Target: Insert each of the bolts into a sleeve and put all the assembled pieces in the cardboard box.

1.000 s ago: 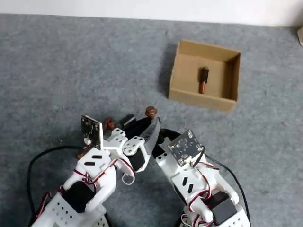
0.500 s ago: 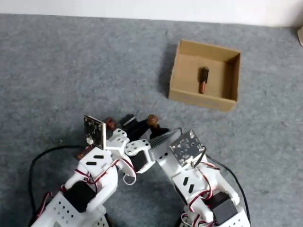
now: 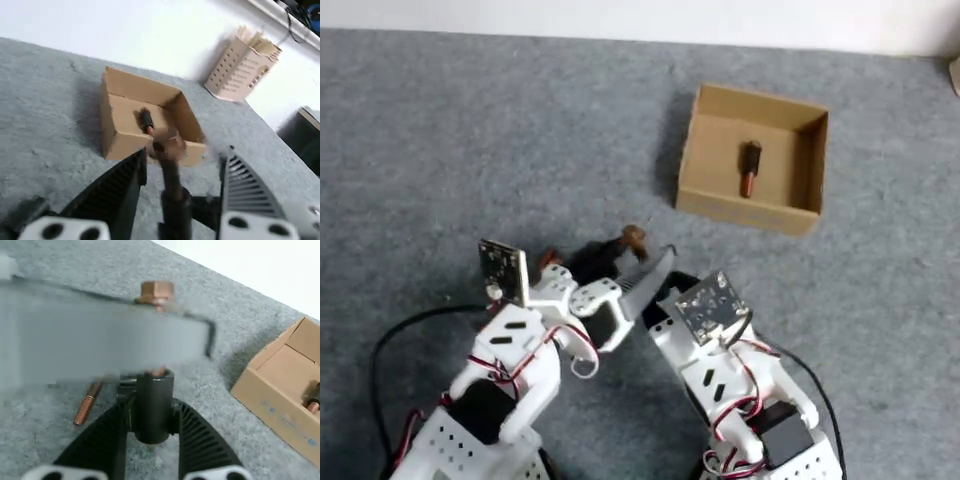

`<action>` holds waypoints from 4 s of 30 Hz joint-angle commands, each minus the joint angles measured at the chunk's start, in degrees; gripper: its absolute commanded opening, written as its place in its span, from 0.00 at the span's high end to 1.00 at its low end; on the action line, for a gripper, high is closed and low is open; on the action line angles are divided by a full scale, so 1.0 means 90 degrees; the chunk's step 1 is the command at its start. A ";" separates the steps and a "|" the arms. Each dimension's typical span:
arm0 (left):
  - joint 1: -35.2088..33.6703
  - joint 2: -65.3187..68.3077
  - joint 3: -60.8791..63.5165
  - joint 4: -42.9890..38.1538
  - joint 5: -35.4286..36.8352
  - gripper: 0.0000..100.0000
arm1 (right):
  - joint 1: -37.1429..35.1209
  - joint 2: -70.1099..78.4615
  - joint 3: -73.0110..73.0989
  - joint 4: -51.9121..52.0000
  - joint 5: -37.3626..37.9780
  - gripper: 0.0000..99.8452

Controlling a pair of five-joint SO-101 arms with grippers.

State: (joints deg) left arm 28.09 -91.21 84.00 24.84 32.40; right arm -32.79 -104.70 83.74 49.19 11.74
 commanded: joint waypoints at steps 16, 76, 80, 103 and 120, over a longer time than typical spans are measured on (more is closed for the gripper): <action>-0.0786 -0.0034 -0.0044 -0.0381 0.0527 0.86 | 0.0317 -0.0063 -0.0005 -0.0288 0.0098 0.99; -0.2252 -0.0024 0.0952 -0.2149 0.0186 0.99 | 0.4479 1.9658 -2.0654 0.5289 0.0303 0.82; -0.2252 -0.0024 0.0952 -0.2149 0.0186 0.99 | 0.4459 1.9297 -2.0654 0.5495 0.0313 0.63; -0.2310 -0.0034 0.0943 -0.2149 0.0176 0.99 | 0.3121 1.2938 -1.6679 0.5778 -0.0274 0.62; -0.3717 -0.0034 0.0288 -0.1797 0.0234 0.99 | -0.0249 0.7526 -0.7018 0.4469 0.0703 0.62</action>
State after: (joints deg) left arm -4.62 -91.21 89.80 7.43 34.42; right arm -32.09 -33.58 11.03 93.93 14.29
